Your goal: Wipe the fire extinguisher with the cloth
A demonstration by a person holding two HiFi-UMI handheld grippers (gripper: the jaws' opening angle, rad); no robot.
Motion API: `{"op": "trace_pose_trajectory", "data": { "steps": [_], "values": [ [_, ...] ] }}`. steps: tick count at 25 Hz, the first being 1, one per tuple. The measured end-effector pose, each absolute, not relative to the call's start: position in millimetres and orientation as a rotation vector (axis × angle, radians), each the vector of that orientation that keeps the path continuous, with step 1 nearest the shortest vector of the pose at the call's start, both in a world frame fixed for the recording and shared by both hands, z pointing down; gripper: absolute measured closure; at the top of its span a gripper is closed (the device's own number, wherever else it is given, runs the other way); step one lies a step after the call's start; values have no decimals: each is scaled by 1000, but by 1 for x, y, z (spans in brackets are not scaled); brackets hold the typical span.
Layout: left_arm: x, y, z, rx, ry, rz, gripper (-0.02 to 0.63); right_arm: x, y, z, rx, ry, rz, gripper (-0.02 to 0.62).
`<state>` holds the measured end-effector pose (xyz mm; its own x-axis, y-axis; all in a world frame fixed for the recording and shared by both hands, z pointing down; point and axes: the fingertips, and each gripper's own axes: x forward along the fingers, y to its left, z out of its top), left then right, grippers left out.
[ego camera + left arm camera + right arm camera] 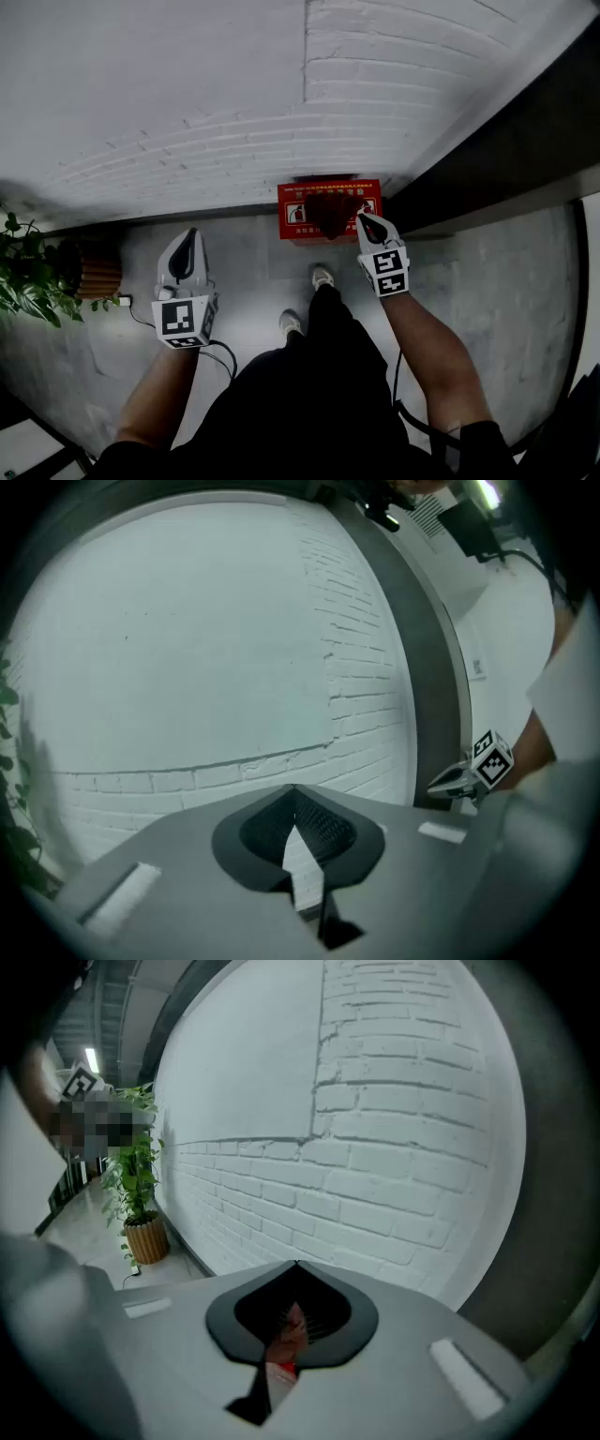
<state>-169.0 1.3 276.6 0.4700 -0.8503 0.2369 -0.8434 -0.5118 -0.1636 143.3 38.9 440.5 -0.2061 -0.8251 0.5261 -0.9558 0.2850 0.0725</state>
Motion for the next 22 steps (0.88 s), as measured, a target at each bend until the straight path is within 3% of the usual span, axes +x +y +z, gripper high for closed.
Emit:
{"op": "trace_pose_trajectory", "data": {
  "steps": [9,12,15,22],
  "values": [
    [-173,-20,290,-2610,1717,-519,606,154,-4,482,1507,-2098,466,586],
    [-172,-24,295,-2605,1744,-529,606,152,-16,508,1417,-2080,479,544],
    [-177,-19,293,-2609,1715,-574,606,148,-25,531,1384,-2041,520,454],
    [-238,-3,279,-2495,1794,-643,606,130,-32,575,1363,-2026,586,403]
  ]
}}
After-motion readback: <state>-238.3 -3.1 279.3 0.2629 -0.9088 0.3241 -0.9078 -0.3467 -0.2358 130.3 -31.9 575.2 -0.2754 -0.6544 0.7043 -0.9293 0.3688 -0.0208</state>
